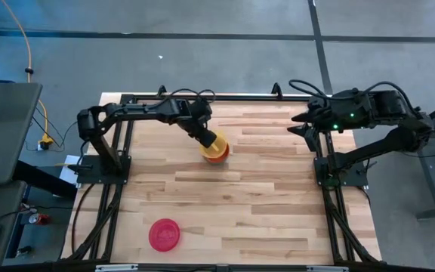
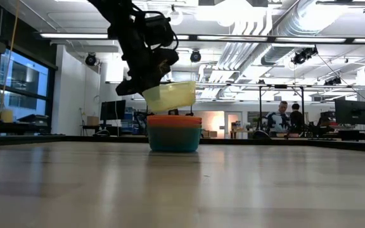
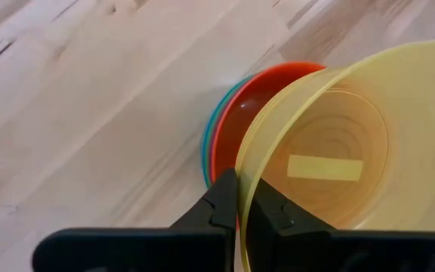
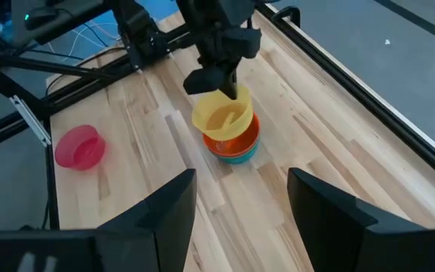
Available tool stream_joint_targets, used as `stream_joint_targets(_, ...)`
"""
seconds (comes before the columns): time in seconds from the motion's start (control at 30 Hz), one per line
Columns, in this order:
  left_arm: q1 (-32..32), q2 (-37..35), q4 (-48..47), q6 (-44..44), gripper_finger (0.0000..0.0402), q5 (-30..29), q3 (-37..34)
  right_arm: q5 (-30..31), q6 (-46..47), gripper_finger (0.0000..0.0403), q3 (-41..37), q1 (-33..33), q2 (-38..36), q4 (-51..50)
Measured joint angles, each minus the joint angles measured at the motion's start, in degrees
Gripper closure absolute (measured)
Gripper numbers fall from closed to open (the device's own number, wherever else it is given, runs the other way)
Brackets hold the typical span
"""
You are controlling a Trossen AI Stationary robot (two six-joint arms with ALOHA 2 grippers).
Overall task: Nest bowls inside each other
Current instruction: Stack the yellow bowl on the orange bowl
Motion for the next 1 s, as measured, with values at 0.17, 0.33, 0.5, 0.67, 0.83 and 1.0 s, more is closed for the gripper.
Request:
stream_joint_targets(0.17,-1.0,1.7,-0.1,0.2,0.0402,-0.5,0.0,0.8,-0.3,0.0203,0.0,0.0,0.1,0.4)
stream_joint_targets(0.33,-2.4,4.1,-0.6,0.6,0.0402,-3.2,2.1,0.9,-0.5,0.0203,0.0,0.0,0.1,0.4)
stream_joint_targets(0.5,-3.4,7.4,-3.9,3.1,0.0402,-4.5,8.4,0.9,-0.5,0.0203,0.0,0.0,0.1,0.4)
stream_joint_targets(0.67,-3.6,11.4,-12.7,6.9,0.0402,-7.5,15.6,0.9,-0.3,0.0203,0.0,0.0,0.1,0.2)
stream_joint_targets(0.83,-3.8,13.3,-15.4,8.4,0.0402,-8.1,17.8,0.9,-0.4,0.0203,0.0,0.0,0.1,-0.6)
stream_joint_targets(1.0,-3.9,13.4,-15.8,8.5,0.0401,-8.0,17.7,0.9,-1.0,0.0203,0.0,0.0,0.1,-0.6)
